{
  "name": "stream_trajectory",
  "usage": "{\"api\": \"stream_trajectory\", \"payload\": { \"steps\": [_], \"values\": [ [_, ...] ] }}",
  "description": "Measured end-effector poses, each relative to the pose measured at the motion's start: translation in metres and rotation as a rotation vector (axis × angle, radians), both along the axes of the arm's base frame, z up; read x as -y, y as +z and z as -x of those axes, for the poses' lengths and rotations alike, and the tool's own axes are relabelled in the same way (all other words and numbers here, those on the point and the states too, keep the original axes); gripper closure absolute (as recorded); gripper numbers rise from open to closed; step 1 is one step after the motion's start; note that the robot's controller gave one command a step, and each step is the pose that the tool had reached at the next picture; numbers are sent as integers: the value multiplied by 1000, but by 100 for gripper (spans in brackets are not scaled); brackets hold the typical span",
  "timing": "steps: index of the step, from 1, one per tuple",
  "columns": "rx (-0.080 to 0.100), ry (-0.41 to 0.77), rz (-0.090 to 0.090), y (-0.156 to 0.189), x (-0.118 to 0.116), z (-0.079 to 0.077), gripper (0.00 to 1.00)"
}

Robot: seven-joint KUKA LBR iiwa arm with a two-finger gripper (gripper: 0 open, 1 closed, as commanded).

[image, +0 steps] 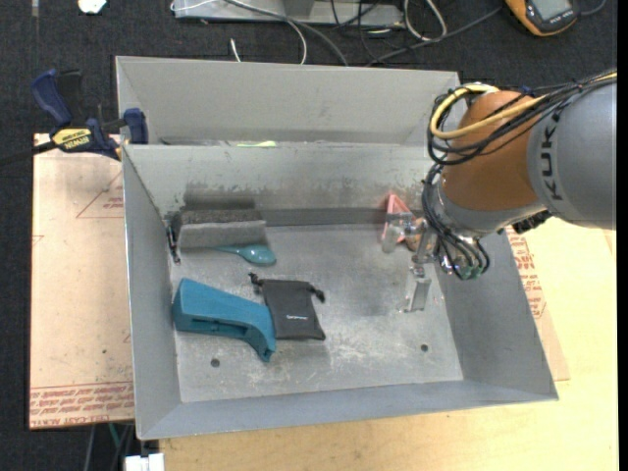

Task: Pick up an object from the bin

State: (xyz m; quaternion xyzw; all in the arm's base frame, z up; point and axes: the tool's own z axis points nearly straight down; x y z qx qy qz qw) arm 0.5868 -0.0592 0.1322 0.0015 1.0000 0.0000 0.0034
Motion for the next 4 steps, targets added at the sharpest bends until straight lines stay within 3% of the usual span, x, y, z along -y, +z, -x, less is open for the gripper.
{"api": "stream_trajectory", "payload": {
  "steps": [1,2,3,4],
  "values": [
    [3,-5,-1,-12,-31,-42,0],
    [-2,-21,-1,-53,-65,-37,0],
    [2,-65,-2,-7,-89,-19,0],
    [3,-49,-3,22,-70,-29,0]
  ]
}}
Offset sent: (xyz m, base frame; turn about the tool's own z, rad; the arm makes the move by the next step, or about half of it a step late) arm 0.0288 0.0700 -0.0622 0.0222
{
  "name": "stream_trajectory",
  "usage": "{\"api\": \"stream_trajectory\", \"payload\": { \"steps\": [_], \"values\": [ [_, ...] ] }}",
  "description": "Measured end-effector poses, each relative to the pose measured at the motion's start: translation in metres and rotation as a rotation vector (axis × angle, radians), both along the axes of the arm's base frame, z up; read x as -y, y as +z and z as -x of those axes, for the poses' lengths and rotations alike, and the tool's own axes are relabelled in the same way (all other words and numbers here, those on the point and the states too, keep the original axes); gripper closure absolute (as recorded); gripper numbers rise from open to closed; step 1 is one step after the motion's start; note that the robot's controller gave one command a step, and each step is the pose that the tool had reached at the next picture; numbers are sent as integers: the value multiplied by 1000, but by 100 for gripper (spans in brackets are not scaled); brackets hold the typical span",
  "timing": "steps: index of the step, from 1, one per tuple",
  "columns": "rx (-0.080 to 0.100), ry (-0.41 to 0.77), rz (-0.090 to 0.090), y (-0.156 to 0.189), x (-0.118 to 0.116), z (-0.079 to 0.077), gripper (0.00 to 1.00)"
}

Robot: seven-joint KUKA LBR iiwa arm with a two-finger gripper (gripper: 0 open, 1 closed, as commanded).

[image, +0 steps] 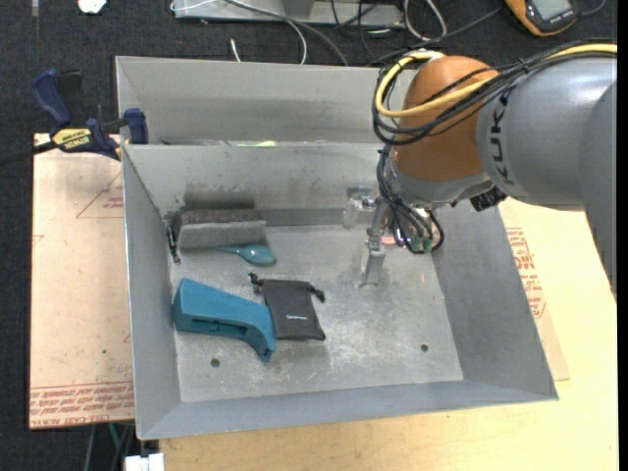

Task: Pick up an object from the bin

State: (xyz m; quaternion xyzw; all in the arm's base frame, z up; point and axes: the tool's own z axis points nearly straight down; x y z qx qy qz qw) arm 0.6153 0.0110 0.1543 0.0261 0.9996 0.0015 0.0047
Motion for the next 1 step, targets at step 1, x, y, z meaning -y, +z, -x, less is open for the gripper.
{"api": "stream_trajectory", "payload": {
  "steps": [1],
  "values": [
    [3,-47,-1,-21,-40,15,0]
  ]
}}
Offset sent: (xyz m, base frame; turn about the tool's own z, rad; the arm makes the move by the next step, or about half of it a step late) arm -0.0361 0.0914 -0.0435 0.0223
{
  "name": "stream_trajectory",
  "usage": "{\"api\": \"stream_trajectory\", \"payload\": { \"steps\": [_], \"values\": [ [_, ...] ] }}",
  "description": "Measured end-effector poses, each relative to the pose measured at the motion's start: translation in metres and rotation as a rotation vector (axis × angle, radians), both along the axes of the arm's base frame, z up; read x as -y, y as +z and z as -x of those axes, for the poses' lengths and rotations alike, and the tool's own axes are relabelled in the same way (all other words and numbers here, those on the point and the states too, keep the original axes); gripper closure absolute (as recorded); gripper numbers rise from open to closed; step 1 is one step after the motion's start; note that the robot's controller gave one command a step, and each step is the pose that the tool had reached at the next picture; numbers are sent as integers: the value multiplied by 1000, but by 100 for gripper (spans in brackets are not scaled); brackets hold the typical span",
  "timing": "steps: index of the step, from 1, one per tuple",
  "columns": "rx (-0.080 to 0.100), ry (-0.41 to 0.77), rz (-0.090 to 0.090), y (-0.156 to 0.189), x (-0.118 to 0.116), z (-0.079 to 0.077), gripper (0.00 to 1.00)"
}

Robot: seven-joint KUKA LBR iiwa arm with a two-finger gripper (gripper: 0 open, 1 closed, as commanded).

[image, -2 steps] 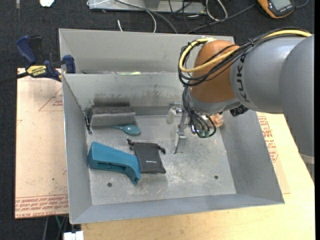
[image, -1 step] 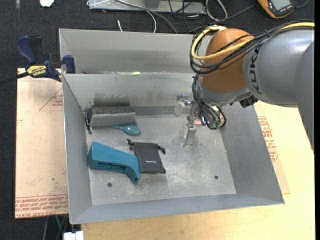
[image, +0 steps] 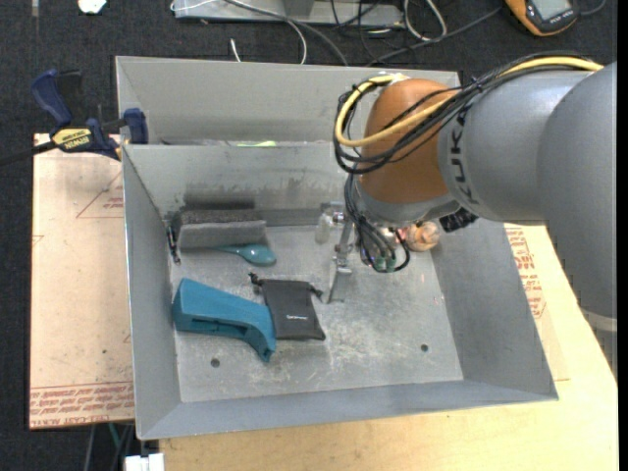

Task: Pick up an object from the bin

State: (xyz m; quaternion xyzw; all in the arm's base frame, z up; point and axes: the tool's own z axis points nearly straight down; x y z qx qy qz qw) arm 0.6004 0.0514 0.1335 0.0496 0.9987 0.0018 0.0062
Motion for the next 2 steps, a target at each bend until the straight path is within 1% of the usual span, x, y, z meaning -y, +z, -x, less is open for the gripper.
{"api": "stream_trajectory", "payload": {
  "steps": [1,2],
  "values": [
    [-1,29,2,-23,-53,21,0],
    [1,28,-2,-57,-54,31,0]
  ]
}}
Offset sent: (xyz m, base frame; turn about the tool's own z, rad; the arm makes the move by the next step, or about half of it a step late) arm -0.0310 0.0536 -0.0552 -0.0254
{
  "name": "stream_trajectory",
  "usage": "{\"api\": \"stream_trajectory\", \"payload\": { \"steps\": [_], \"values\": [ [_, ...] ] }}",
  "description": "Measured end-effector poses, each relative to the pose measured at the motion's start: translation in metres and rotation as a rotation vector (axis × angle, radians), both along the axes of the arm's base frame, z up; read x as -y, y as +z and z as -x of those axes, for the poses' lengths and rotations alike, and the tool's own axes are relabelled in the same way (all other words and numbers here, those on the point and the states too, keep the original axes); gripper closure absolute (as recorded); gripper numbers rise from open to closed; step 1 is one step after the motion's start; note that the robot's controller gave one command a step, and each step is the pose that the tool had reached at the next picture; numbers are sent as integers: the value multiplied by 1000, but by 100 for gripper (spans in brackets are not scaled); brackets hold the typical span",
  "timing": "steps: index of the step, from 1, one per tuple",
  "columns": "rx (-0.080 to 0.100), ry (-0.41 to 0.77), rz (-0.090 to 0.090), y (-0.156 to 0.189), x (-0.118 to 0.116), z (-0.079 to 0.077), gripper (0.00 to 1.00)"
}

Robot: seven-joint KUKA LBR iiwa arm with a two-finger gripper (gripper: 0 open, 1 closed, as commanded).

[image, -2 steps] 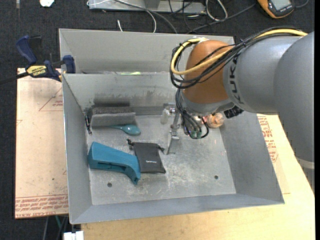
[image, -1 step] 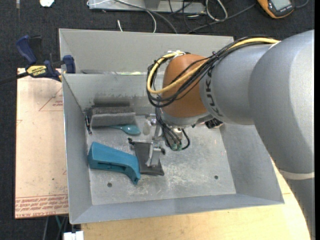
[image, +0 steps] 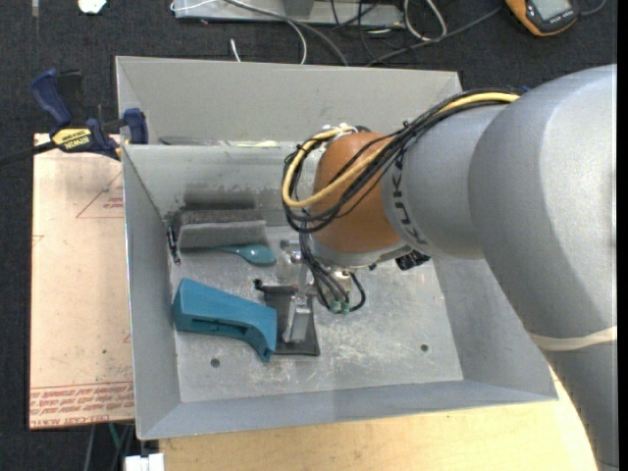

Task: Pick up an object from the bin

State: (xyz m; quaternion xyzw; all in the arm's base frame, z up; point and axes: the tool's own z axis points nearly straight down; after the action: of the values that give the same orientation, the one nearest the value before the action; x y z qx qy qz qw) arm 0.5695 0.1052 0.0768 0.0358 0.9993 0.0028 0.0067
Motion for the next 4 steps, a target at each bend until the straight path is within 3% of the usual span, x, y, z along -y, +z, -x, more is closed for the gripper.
{"api": "stream_trajectory", "payload": {
  "steps": [1,2,3,4],
  "values": [
    [-3,-3,0,-1,7,12,0],
    [-2,3,-1,-6,-14,40,100],
    [-2,3,-1,-6,-14,40,100],
    [-8,28,1,49,-9,43,100]
  ]
}}
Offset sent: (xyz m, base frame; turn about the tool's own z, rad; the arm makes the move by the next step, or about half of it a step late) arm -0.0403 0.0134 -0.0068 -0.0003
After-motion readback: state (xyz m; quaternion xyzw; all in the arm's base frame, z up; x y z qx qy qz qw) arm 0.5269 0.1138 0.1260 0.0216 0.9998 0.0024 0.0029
